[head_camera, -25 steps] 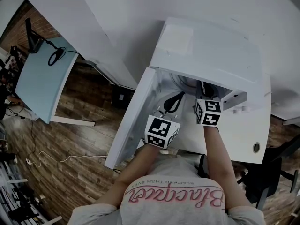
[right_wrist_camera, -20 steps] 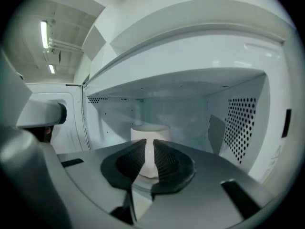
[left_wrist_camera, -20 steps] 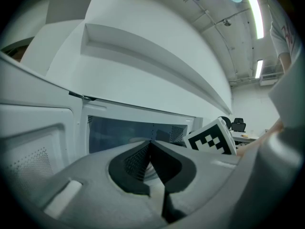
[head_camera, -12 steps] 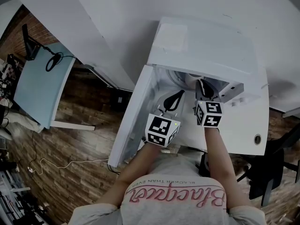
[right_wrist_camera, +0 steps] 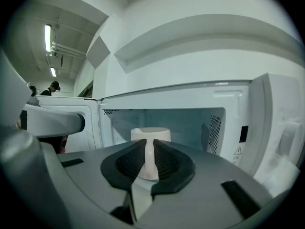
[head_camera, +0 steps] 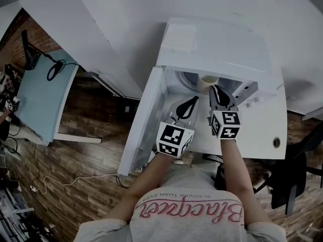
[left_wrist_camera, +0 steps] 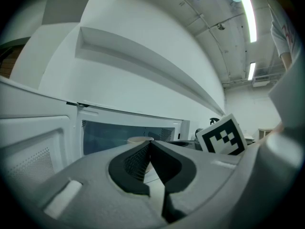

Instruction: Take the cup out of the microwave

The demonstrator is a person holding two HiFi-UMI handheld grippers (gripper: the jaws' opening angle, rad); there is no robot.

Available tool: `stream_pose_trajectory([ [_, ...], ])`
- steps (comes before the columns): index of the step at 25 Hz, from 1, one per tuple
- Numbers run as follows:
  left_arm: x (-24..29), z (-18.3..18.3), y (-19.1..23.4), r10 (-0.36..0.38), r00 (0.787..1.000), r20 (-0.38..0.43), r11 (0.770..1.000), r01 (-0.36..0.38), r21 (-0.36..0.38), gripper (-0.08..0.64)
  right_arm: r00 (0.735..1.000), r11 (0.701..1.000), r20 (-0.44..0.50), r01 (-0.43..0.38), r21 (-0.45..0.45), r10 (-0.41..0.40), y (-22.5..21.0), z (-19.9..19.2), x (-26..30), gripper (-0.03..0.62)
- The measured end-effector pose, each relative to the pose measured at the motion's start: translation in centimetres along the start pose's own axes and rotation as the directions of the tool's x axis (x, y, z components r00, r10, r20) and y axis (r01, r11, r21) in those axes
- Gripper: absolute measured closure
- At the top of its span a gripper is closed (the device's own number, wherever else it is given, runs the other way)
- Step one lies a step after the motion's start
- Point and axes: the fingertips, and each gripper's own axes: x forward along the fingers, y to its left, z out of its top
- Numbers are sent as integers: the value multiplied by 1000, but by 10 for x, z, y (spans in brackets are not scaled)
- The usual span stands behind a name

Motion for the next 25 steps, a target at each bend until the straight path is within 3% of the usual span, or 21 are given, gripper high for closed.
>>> stream_pose_trajectory([
  [25,-26,5,-27,-56,998,22,998,56,16,555,999,1000,37,7,-17,-6,27,14,-70,538],
])
